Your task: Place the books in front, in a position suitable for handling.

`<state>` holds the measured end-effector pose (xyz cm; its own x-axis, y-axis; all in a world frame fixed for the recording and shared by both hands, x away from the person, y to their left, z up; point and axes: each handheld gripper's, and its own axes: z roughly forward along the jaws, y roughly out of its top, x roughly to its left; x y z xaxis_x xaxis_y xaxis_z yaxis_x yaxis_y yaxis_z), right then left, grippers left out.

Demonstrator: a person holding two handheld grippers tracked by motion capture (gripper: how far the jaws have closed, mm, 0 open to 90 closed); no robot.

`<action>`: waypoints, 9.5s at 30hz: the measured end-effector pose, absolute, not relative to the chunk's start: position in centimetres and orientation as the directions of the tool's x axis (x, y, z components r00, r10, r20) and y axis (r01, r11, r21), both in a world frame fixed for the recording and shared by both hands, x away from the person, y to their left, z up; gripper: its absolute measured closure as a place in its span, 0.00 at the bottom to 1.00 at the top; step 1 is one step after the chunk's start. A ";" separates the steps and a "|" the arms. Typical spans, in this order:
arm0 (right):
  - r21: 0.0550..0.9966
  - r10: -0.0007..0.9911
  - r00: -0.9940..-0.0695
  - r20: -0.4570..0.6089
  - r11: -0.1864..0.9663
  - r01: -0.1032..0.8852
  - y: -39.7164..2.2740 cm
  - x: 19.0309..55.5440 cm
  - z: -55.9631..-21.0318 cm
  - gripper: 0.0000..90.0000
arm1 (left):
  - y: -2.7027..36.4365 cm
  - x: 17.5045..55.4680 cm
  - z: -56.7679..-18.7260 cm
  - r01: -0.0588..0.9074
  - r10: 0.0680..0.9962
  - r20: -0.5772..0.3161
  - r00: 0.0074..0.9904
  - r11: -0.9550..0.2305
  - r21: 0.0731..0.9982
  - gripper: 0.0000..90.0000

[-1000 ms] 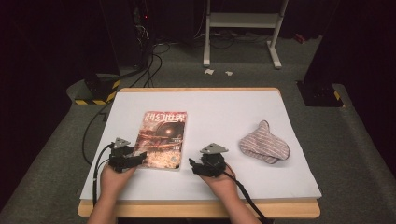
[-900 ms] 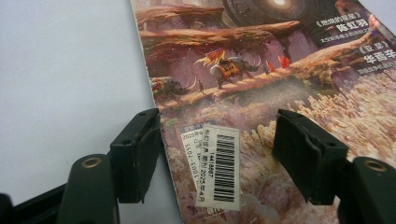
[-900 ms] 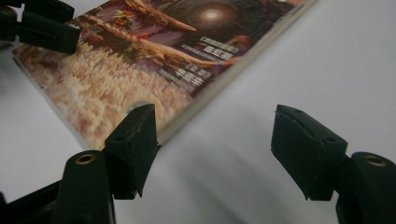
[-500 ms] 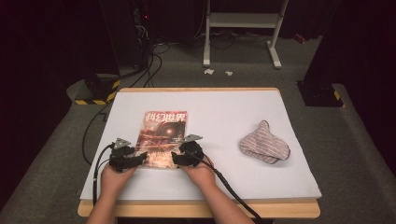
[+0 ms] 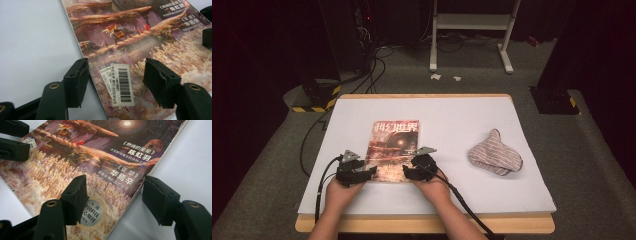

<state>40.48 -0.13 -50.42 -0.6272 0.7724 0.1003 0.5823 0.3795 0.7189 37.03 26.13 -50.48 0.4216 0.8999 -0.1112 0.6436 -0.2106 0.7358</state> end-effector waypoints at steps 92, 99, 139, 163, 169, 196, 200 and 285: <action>0.849 0.829 -0.559 0.003 0.292 0.439 -16.8 35.5 -48.0 0.45 | 23.2 34.1 -48.7 0.444 0.835 -0.079 0.545 -0.208 0.872 0.29; 0.841 0.868 -0.497 -0.004 0.272 0.468 -19.3 36.0 -46.8 0.43 | 24.7 34.3 -48.5 0.452 0.844 -0.104 0.526 -0.174 0.875 0.23; 0.684 0.953 -0.299 -0.042 0.246 0.687 -23.1 42.4 -48.9 0.68 | 23.8 34.3 -49.0 0.470 0.816 -0.084 0.571 -0.242 0.849 0.19; 0.878 0.882 -0.472 0.007 0.220 0.426 -19.2 36.0 -43.4 0.67 | 23.7 34.0 -48.7 0.419 0.803 -0.079 0.591 -0.222 0.880 0.28; 0.864 0.827 -0.563 -0.001 0.284 0.415 -15.9 35.2 -43.6 0.67 | 24.0 34.0 -48.6 0.416 0.812 -0.068 0.580 -0.223 0.882 0.28; 0.742 0.636 -0.771 -0.022 0.527 0.414 -2.2 33.8 -48.9 0.66 | 26.2 34.2 -48.1 0.421 0.852 -0.074 0.518 -0.178 0.890 0.28; 0.741 0.619 -0.784 -0.037 0.544 0.394 -0.5 33.7 -49.0 0.66 | 26.6 34.2 -48.2 0.425 0.853 -0.081 0.515 -0.173 0.888 0.28; 0.719 0.790 -0.608 -0.078 0.467 0.515 -6.4 37.7 -48.6 0.65 | 28.3 34.3 -48.6 0.457 0.872 -0.078 0.484 -0.175 0.872 0.28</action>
